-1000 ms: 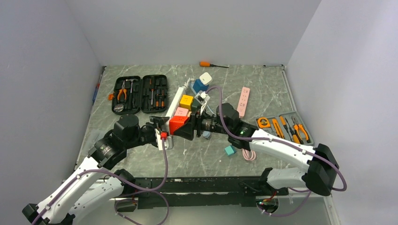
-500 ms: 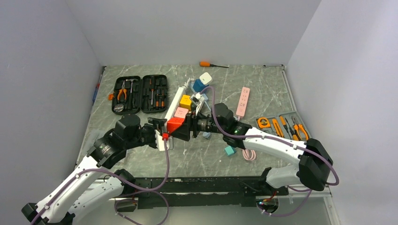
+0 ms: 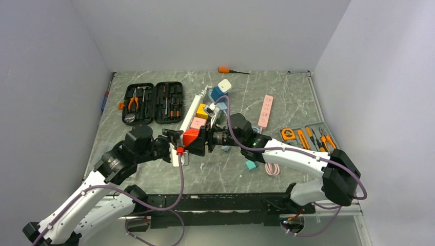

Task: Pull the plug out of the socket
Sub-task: Remove the plug from the socket.

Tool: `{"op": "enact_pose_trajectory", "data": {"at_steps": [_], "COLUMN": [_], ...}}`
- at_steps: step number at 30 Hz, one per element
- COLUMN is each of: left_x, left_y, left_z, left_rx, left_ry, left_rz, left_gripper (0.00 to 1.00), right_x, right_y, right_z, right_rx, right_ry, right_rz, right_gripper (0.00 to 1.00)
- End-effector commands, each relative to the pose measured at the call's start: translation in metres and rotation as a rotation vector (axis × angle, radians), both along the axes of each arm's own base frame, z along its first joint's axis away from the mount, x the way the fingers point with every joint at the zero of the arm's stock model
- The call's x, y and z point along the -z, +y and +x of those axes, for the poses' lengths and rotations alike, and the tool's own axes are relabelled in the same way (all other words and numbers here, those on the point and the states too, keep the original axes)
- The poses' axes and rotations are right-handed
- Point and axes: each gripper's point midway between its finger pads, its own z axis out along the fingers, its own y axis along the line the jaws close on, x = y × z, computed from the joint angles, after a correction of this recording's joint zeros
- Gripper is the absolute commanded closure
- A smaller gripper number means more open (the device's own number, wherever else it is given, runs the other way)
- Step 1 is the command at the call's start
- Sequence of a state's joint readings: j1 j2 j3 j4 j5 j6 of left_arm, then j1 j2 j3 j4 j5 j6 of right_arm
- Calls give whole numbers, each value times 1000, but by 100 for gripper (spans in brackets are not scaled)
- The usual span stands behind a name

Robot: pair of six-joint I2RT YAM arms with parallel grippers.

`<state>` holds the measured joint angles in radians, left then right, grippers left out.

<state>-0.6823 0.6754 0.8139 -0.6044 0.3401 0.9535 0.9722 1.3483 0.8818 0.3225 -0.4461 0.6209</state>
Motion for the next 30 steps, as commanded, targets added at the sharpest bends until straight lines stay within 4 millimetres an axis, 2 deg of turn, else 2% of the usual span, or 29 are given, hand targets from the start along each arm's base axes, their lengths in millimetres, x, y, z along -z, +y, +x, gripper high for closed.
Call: {"op": "enact_pose_trajectory", "data": {"at_steps": [1,4,5,12,20,30], "left_x": [-38,-28,-26,-5,11,41], "left_y": [-12,-8,-6,3,16,39], "left_z": [0,5,7,20,36,45], "left_rx": [65,51,45,-17,-102,-212], "left_ry": [-129,-148,-156,-163,-145,-52], "left_rz": [-74,-33,-23,53,150,306], "left_gripper": [100,100,100,100,100,100], "right_x": [-43,-43,-42,-35,-21,-29], "right_y": [0,-8,-11,-38,-55,-89], "right_z": [-10,-10,-10,-19,-27,-24], "right_rx": [-29,-7,3,45,71,174], "right_ry": [-89,-99,-99,-101,-77,-135], "right_rz": [96,83,77,52,17,-5], "right_gripper": [80,99,100,100,100,100]}}
